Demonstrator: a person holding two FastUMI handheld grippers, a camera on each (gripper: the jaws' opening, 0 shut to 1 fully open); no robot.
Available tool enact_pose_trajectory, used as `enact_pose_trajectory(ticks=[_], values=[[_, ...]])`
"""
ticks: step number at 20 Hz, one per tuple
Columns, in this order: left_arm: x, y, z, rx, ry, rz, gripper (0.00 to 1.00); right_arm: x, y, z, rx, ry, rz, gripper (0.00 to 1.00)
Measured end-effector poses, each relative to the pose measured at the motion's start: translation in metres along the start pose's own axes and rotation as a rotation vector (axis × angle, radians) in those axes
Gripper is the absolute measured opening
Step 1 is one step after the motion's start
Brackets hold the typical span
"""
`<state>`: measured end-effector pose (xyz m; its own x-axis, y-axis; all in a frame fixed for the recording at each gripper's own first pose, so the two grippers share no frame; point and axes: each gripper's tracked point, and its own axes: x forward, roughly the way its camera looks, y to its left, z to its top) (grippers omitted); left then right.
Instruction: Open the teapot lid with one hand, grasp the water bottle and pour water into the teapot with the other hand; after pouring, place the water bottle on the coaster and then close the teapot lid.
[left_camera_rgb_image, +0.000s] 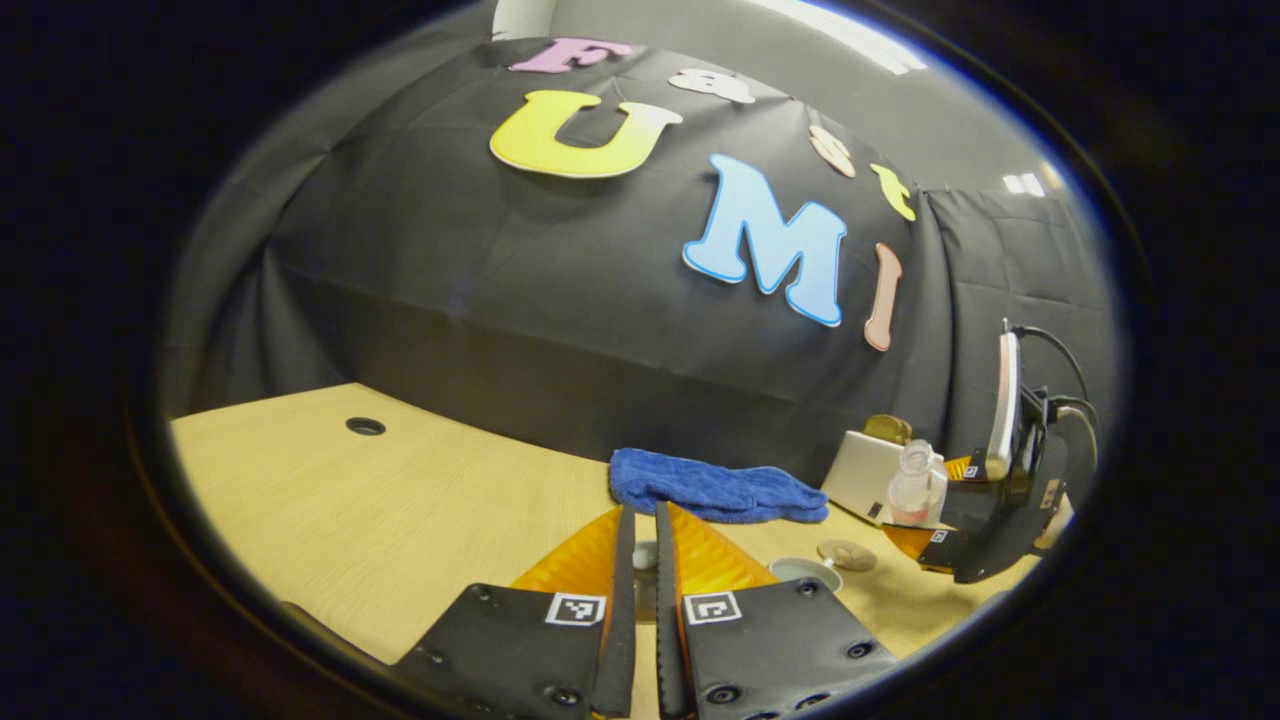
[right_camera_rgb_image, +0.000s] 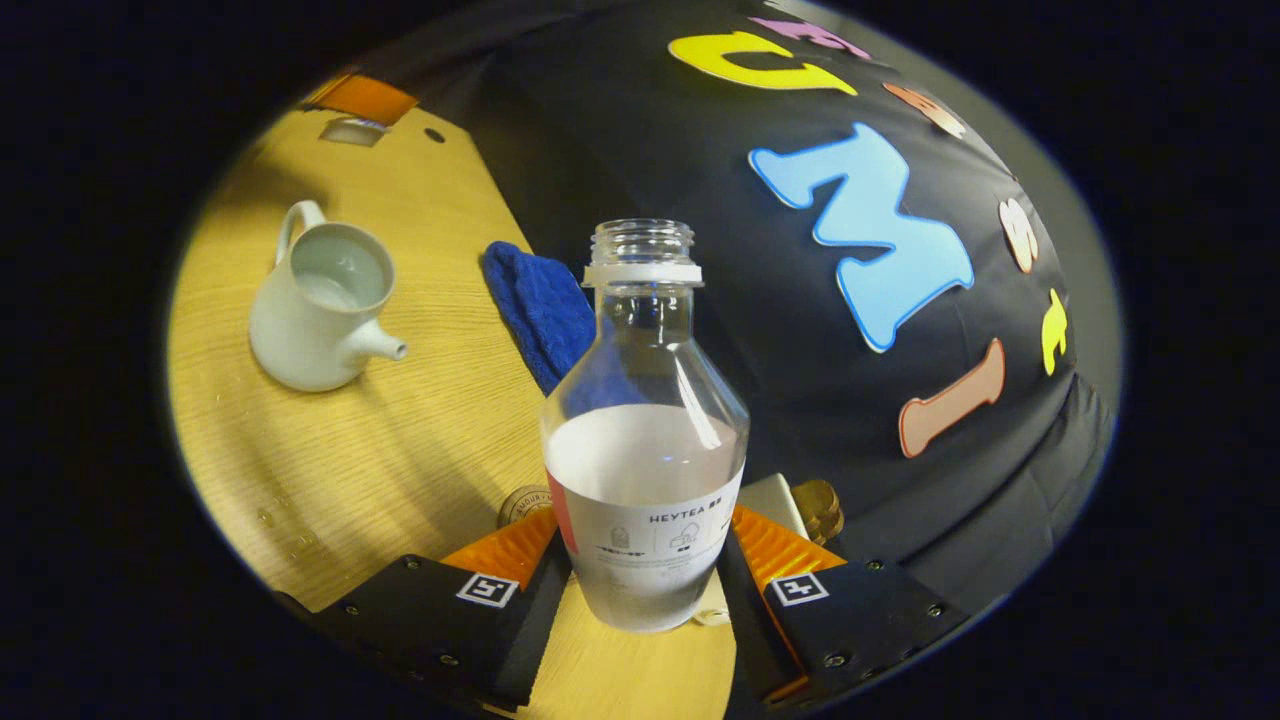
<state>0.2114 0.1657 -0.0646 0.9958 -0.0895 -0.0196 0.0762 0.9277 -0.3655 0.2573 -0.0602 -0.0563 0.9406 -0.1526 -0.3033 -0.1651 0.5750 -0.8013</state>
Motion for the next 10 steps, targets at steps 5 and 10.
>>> enact_pose_trajectory(ticks=[5, 10], values=[[-0.001, 0.000, 0.000, 0.001, 0.000, 0.000, 0.18, 0.027, 0.002, -0.005, 0.381, 0.021, 0.097, 0.77], [-0.001, 0.000, 0.000, 0.003, 0.003, -0.005, 0.18, 0.042, 0.000, -0.002, 0.632, -0.015, 0.106, 0.77]])
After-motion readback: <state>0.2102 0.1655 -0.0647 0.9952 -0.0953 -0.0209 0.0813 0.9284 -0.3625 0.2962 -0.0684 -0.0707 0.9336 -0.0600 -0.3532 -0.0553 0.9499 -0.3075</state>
